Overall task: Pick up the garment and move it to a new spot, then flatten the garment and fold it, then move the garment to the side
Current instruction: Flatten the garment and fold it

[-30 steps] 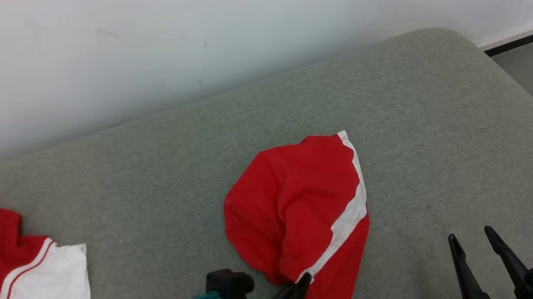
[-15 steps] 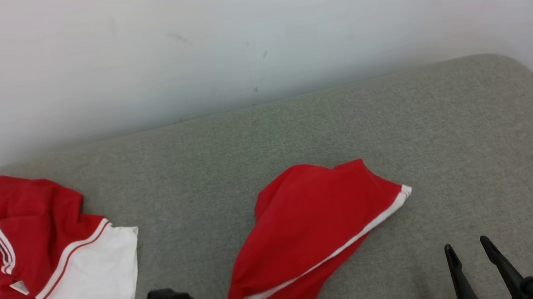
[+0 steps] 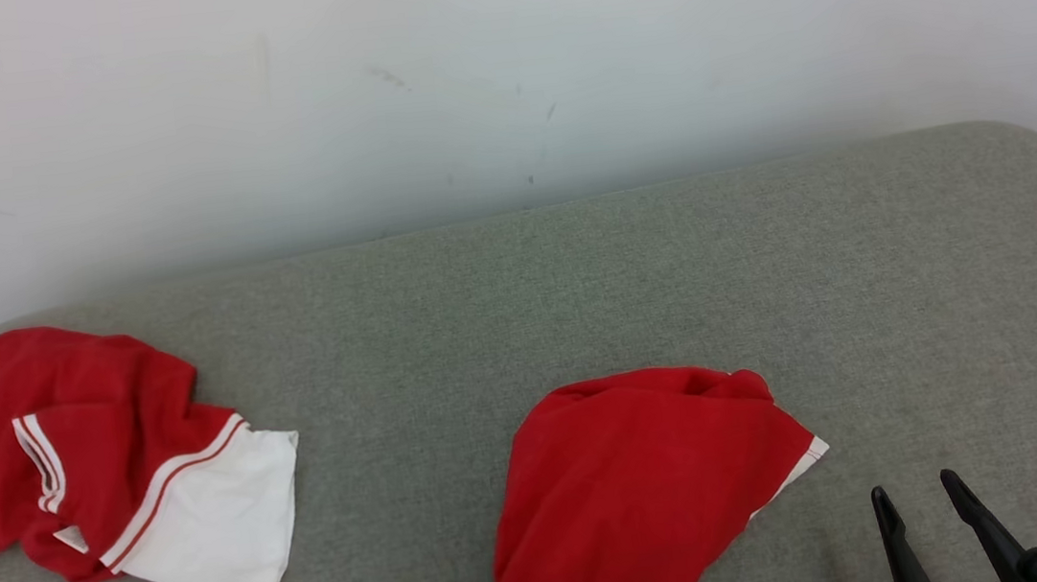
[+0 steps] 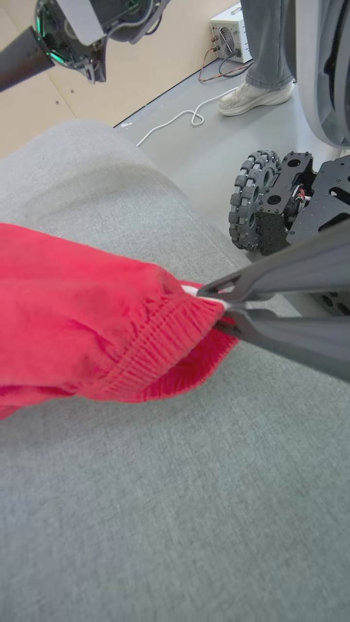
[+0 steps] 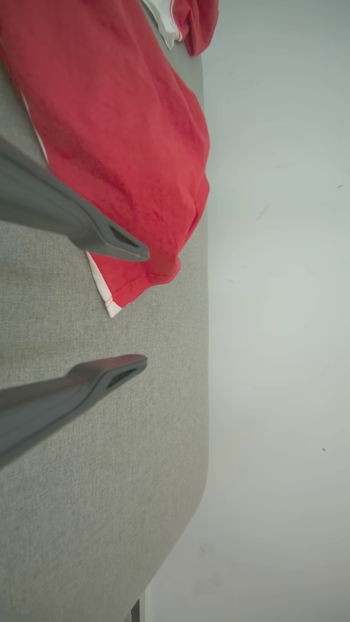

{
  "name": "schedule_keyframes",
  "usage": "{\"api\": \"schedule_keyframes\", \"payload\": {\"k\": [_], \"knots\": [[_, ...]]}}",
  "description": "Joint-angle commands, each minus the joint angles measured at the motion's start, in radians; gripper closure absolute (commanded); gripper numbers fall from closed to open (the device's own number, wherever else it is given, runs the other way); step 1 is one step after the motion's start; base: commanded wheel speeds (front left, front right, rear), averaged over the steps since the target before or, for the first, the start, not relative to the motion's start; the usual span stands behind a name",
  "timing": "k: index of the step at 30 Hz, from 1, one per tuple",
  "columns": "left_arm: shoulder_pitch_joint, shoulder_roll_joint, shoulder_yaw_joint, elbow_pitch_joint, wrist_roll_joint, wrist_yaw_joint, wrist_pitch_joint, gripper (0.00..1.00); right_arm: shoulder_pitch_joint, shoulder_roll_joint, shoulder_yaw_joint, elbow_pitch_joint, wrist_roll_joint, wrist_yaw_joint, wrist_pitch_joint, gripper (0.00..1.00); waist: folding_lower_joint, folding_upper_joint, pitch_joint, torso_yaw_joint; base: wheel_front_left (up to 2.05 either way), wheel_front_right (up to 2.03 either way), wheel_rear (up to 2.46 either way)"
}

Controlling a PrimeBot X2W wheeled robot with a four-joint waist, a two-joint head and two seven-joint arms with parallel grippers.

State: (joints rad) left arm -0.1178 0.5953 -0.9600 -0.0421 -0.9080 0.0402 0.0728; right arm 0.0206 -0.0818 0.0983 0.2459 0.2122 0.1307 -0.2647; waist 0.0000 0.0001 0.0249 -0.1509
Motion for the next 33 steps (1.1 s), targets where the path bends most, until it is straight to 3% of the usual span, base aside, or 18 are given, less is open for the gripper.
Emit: {"api": "schedule_keyframes", "payload": {"k": [1,3,4,5,14,18,21,27,33], "knots": [[0.001,0.005,0.008,0.006,-0.008,-0.002,-0.011,1.00,0.002,-0.005,0.004,0.004,-0.009,0.000,0.001,0.00,0.0000,-0.0001,-0.001,0.001,0.00,0.00,0.00],[-0.003,0.001,0.015,0.013,-0.013,-0.001,-0.021,0.97,0.000,-0.004,0.008,0.006,-0.011,0.000,0.001,0.00,0.0000,-0.0001,-0.001,-0.001,0.00,0.00,0.00],[-0.006,0.000,0.021,0.016,-0.011,0.004,-0.029,0.60,-0.002,-0.003,0.010,0.007,-0.011,0.000,0.001,0.00,0.0000,-0.0001,0.000,-0.002,0.00,0.00,0.00],[-0.008,-0.001,0.027,0.018,-0.010,0.007,-0.033,0.00,-0.003,-0.003,0.011,0.008,-0.010,0.000,0.001,0.00,0.0000,-0.0001,0.000,-0.004,0.00,0.00,0.00],[0.033,0.060,0.058,-0.037,-0.050,0.052,-0.005,0.00,0.010,-0.003,0.006,0.009,-0.003,0.000,0.001,0.00,0.0000,-0.0001,-0.008,-0.023,0.00,0.00,0.00],[0.048,0.118,0.092,-0.102,-0.066,0.091,0.003,0.00,0.010,-0.001,0.006,0.007,-0.005,0.000,0.001,0.00,0.0000,-0.0001,-0.009,-0.032,0.00,0.00,0.00],[0.025,0.127,0.135,-0.149,-0.070,0.125,-0.019,0.00,0.006,0.001,0.008,0.003,-0.006,0.000,0.001,0.00,0.0000,-0.0001,-0.006,-0.038,0.00,0.00,0.00],[-0.083,0.048,0.157,-0.130,-0.035,0.147,-0.032,0.00,-0.011,0.000,0.017,0.002,-0.003,0.000,0.001,0.00,0.0000,-0.0001,0.011,-0.056,0.00,0.00,0.00],[-0.261,-0.117,0.125,0.045,-0.032,0.100,0.013,0.00,-0.035,-0.002,0.018,0.000,0.000,0.000,0.001,0.00,0.0000,-0.0001,0.051,-0.089,0.00,0.00,0.00]]}}
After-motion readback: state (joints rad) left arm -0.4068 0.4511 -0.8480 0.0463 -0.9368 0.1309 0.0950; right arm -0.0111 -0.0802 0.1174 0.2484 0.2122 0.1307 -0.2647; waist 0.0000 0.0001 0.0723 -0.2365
